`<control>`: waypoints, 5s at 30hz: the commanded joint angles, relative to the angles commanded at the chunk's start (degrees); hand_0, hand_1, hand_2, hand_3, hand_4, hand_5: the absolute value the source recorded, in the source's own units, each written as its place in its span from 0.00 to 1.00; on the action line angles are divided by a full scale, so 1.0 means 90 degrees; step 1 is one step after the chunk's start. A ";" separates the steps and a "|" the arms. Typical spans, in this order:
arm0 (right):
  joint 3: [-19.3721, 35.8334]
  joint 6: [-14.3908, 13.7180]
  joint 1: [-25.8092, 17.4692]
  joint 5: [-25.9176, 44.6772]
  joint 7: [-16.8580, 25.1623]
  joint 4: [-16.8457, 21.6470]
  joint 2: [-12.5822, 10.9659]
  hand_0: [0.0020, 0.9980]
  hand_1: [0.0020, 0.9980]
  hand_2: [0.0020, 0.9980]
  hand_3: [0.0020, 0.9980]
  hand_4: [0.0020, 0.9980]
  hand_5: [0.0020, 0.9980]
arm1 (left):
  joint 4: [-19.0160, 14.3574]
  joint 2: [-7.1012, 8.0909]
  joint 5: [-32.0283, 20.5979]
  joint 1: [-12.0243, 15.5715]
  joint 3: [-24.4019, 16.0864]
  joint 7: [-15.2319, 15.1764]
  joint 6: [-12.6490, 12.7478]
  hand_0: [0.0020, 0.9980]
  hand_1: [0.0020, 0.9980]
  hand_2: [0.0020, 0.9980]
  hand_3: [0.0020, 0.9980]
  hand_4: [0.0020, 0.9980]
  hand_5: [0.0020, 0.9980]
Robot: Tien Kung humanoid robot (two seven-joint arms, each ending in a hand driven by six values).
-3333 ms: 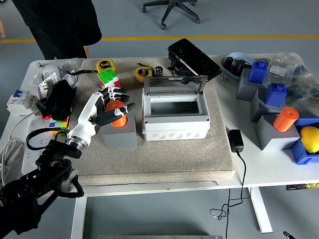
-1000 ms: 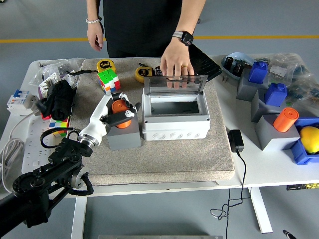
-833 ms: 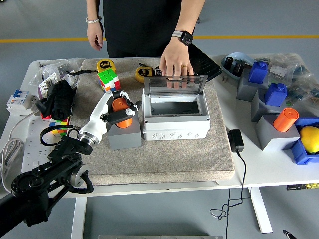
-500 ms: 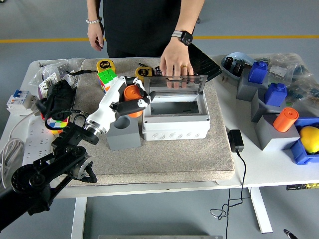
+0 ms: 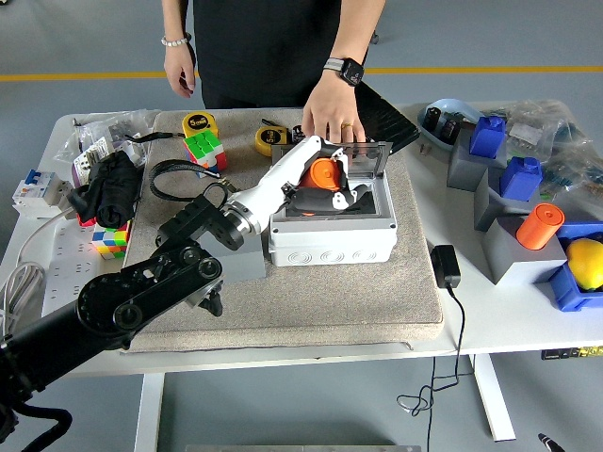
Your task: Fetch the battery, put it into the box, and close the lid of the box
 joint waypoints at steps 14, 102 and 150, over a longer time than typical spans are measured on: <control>-0.0067 -0.0014 -0.0019 0.0048 0.0017 0.0003 -0.0039 0.68 0.65 0.66 0.55 0.88 0.44 | 0.1065 -0.0568 0.0146 -0.0846 0.0799 0.0358 0.0060 0.25 0.24 0.17 0.24 0.69 0.00; 0.0091 -0.0020 -0.0069 0.0018 0.0022 -0.0003 -0.0015 0.68 0.65 0.66 0.55 0.88 0.44 | -0.0248 -0.0145 0.0836 0.0079 -0.0840 0.1725 -0.0623 0.73 0.73 0.70 0.74 0.99 0.32; 0.0161 -0.0026 -0.0079 -0.0010 0.0042 -0.0010 0.0017 0.68 0.65 0.66 0.55 0.88 0.44 | -0.1046 0.0707 -0.1322 0.1487 -0.3152 0.0574 -0.0146 0.71 0.71 0.68 0.68 0.98 0.33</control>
